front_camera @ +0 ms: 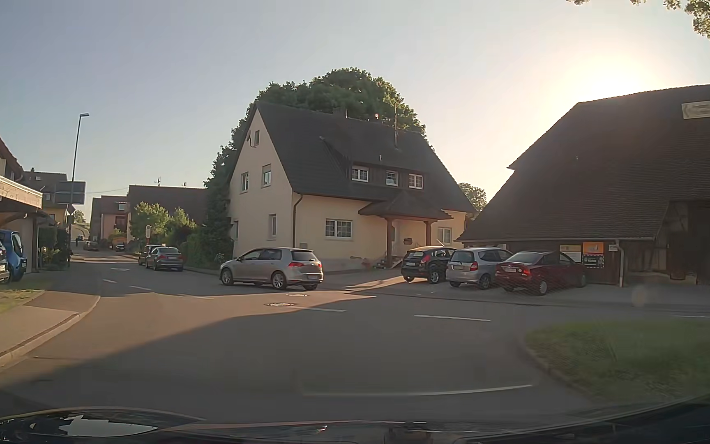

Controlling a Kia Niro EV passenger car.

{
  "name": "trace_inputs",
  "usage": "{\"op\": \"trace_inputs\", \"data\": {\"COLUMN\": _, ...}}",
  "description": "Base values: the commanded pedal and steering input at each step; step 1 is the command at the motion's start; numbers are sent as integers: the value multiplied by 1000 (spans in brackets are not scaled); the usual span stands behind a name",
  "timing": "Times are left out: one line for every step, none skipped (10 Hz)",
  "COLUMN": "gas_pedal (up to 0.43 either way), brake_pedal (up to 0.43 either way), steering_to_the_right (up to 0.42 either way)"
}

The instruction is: Follow the waypoints while adhering to traffic rules and regulations

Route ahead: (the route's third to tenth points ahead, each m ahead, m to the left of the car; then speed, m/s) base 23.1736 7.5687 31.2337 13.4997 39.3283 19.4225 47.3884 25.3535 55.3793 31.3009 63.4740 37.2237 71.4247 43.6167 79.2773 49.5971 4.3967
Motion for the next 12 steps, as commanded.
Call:
{"op": "trace_inputs", "data": {"gas_pedal": 47, "brake_pedal": 0, "steering_to_the_right": -59}}
{"op": "trace_inputs", "data": {"gas_pedal": 47, "brake_pedal": 0, "steering_to_the_right": -56}}
{"op": "trace_inputs", "data": {"gas_pedal": 59, "brake_pedal": 0, "steering_to_the_right": -55}}
{"op": "trace_inputs", "data": {"gas_pedal": 59, "brake_pedal": 0, "steering_to_the_right": -55}}
{"op": "trace_inputs", "data": {"gas_pedal": 67, "brake_pedal": 0, "steering_to_the_right": -54}}
{"op": "trace_inputs", "data": {"gas_pedal": 67, "brake_pedal": 0, "steering_to_the_right": -52}}
{"op": "trace_inputs", "data": {"gas_pedal": 67, "brake_pedal": 0, "steering_to_the_right": -52}}
{"op": "trace_inputs", "data": {"gas_pedal": 79, "brake_pedal": 0, "steering_to_the_right": -52}}
{"op": "trace_inputs", "data": {"gas_pedal": 79, "brake_pedal": 0, "steering_to_the_right": -52}}
{"op": "trace_inputs", "data": {"gas_pedal": 79, "brake_pedal": 0, "steering_to_the_right": -52}}
{"op": "trace_inputs", "data": {"gas_pedal": 79, "brake_pedal": 0, "steering_to_the_right": -51}}
{"op": "trace_inputs", "data": {"gas_pedal": 79, "brake_pedal": 0, "steering_to_the_right": -51}}
